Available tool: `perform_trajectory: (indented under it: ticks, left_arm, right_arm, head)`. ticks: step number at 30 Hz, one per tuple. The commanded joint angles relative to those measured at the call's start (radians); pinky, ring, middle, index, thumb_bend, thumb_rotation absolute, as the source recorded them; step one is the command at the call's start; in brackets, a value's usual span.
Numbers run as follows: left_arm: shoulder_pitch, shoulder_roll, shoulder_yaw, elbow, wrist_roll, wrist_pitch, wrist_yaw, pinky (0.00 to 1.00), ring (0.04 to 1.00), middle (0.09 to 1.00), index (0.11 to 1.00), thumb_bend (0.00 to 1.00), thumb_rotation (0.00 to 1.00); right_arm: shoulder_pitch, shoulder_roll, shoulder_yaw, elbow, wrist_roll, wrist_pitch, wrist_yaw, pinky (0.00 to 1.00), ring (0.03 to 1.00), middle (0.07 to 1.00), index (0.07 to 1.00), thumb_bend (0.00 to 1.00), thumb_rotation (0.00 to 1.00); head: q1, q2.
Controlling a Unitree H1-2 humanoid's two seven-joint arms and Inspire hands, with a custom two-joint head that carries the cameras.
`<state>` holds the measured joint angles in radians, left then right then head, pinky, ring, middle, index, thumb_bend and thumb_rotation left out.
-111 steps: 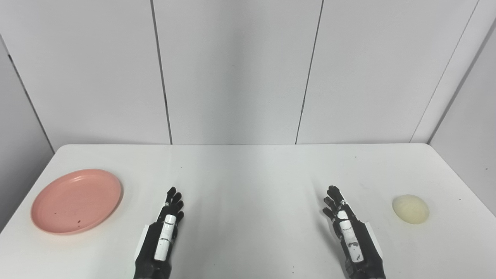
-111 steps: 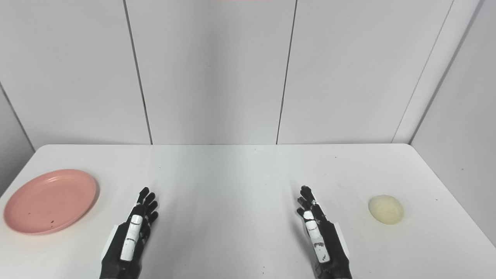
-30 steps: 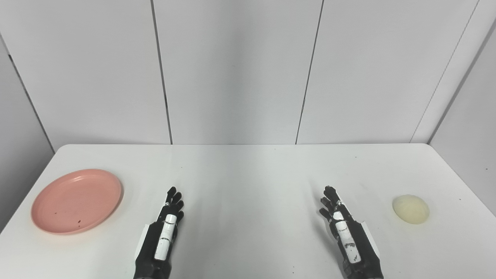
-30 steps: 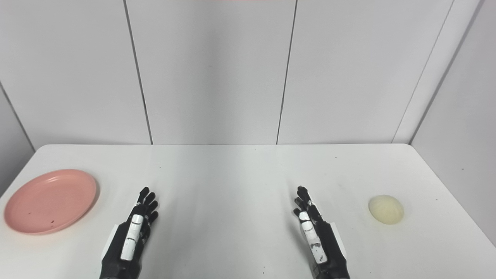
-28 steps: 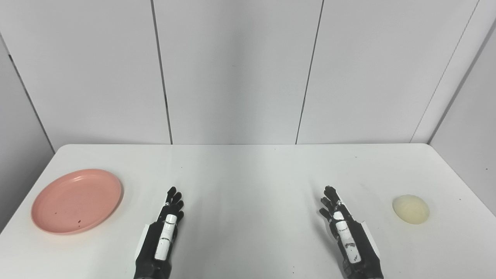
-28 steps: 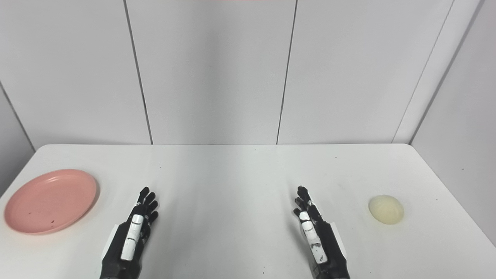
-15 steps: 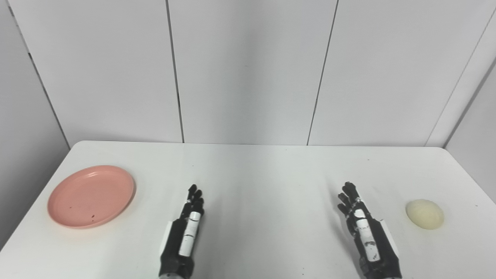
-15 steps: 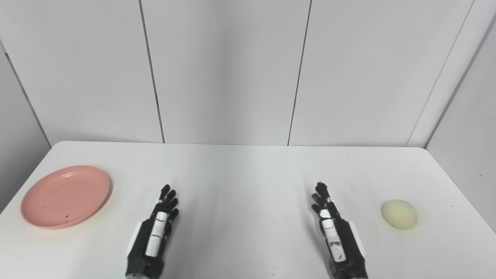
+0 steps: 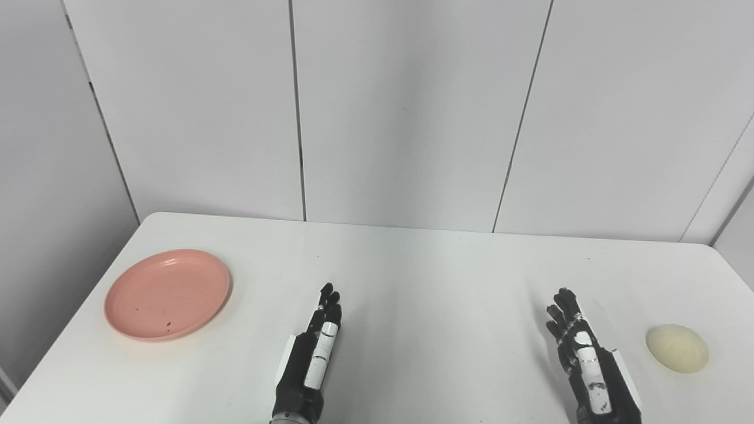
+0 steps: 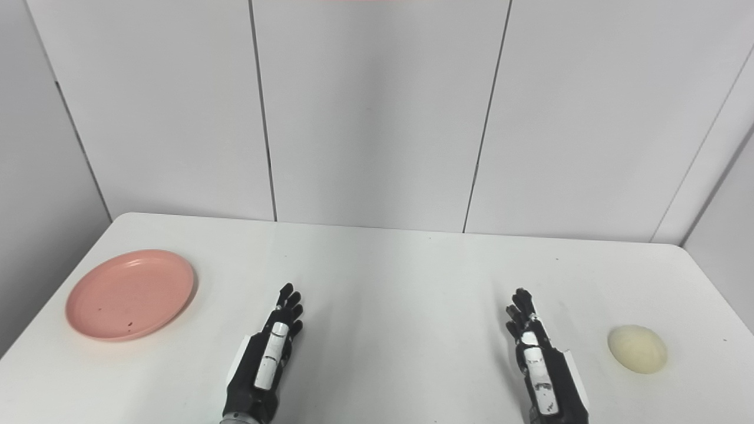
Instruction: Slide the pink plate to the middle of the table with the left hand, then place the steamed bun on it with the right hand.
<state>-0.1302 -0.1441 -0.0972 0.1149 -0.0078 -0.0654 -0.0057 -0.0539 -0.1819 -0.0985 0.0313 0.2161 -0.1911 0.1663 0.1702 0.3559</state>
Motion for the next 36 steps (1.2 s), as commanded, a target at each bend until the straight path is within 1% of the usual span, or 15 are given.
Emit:
perform_trajectory:
  ticks: [1,4,8,16,23,28,31,34,36]
  left_arm:
    - [0.007,-0.005,-0.008,0.043,0.017,-0.046,0.006,1.0,1.0,1.0,1.0,0.65,0.93]
    - [0.003,-0.006,-0.007,0.062,0.024,-0.066,0.007,1.0,1.0,1.0,1.0,0.66,0.93]
    - [-0.002,-0.006,-0.009,0.086,0.031,-0.089,0.011,1.0,1.0,1.0,1.0,0.65,0.93]
    - [-0.004,-0.011,-0.006,0.093,0.032,-0.084,0.011,1.0,1.0,1.0,1.0,0.65,0.94]
    - [-0.005,-0.005,-0.007,0.103,0.038,-0.107,0.01,1.0,1.0,1.0,1.0,0.64,0.95]
    - [-0.005,-0.001,0.003,0.097,0.023,-0.095,0.003,1.0,1.0,1.0,1.0,0.65,0.93]
    - [-0.003,0.007,0.009,0.092,0.017,-0.098,-0.002,1.0,1.0,1.0,1.0,0.65,0.94]
    - [-0.001,0.016,0.012,0.091,0.026,-0.12,0.002,1.0,1.0,1.0,1.0,0.64,0.95]
    - [0.0,0.024,0.014,0.089,0.033,-0.138,0.005,1.0,0.996,1.0,1.0,0.67,0.95]
  right_arm:
    - [0.056,-0.002,-0.005,0.094,0.002,-0.038,0.016,1.0,0.994,0.997,0.978,0.71,0.94]
    - [0.055,-0.004,-0.005,0.1,-0.006,-0.041,0.011,1.0,0.992,0.997,0.975,0.72,0.94]
    - [0.052,-0.006,-0.005,0.111,0.0,-0.044,0.015,1.0,1.0,1.0,0.982,0.71,0.95]
    - [0.05,-0.008,-0.004,0.116,-0.004,-0.043,0.012,1.0,0.997,1.0,0.985,0.69,0.96]
    - [0.045,-0.002,-0.004,0.124,0.002,-0.048,0.013,1.0,0.994,0.996,0.974,0.71,0.94]
    - [0.045,0.003,0.003,0.119,-0.015,-0.043,0.005,1.0,0.997,1.0,0.972,0.71,0.96]
    - [0.045,0.013,0.006,0.115,-0.017,-0.04,0.001,0.99,0.989,0.996,0.967,0.71,0.95]
    - [0.046,0.02,0.009,0.111,-0.019,-0.042,-0.001,0.99,0.983,0.989,0.966,0.73,0.93]
    - [0.048,0.025,0.011,0.105,-0.022,-0.039,-0.003,0.99,0.977,0.984,0.963,0.73,0.93]
  head:
    - [0.0,0.0]
    - [0.009,-0.01]
    - [0.019,-0.019]
    - [0.016,-0.023]
    - [0.014,-0.025]
    - [-0.006,-0.023]
    - [-0.025,-0.023]
    - [-0.035,-0.022]
    - [-0.042,-0.022]
